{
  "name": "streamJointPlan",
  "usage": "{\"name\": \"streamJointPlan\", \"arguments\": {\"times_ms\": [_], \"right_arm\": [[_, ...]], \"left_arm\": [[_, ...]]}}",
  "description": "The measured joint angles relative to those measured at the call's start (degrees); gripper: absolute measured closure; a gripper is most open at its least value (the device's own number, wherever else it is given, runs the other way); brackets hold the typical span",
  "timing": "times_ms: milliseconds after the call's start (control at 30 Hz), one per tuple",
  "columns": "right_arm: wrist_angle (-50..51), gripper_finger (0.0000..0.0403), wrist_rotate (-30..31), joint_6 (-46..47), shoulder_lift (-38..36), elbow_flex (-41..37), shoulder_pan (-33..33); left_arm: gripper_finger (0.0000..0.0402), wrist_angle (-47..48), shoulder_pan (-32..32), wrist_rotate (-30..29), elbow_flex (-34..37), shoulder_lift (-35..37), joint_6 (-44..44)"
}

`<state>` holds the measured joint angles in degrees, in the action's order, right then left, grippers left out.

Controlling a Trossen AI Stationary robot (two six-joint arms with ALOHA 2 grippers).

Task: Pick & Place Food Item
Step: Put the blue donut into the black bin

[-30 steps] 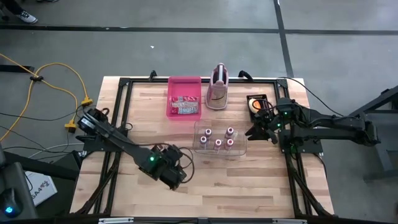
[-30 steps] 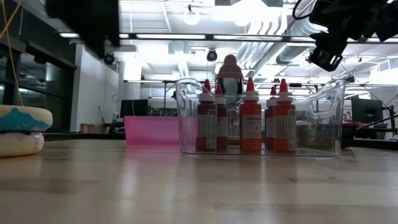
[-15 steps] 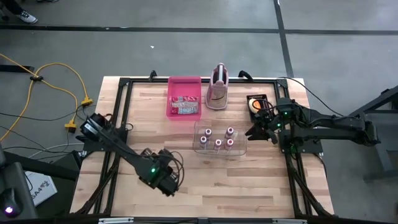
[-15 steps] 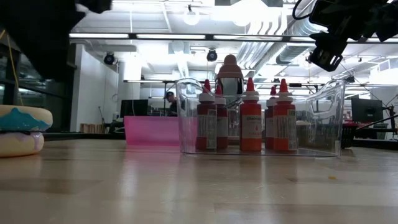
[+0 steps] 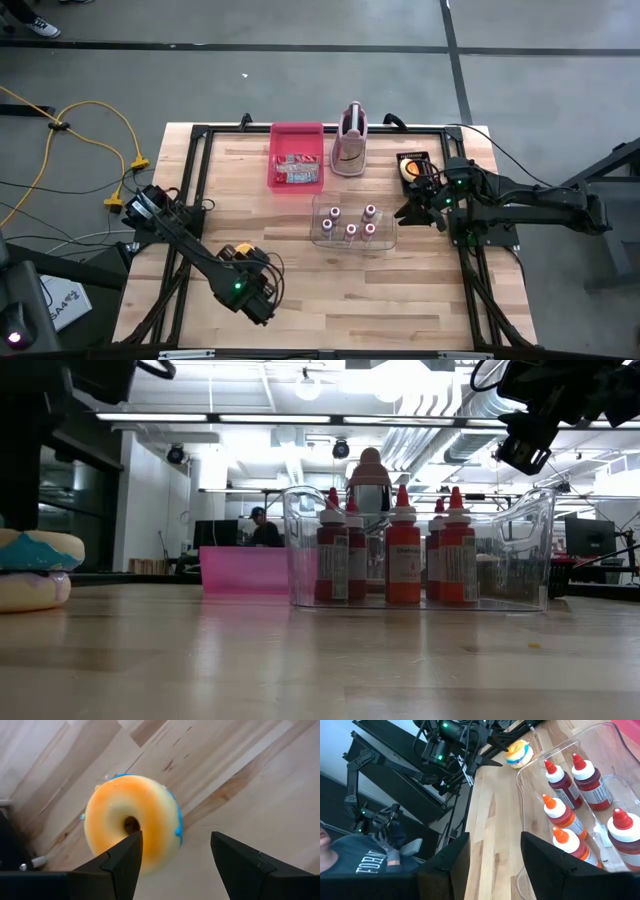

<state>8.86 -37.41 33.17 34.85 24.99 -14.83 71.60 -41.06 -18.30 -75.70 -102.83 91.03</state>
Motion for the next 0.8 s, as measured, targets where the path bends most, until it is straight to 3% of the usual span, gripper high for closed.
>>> {"name": "streamJointPlan", "arguments": {"times_ms": [800], "right_arm": [[0.0, 0.024, 0.0, 0.0, 0.0, 0.0, 0.0]], "left_arm": [[0.0177, -5.7, 0.5, 0.8, 5.9, 0.0, -4.2]]}}
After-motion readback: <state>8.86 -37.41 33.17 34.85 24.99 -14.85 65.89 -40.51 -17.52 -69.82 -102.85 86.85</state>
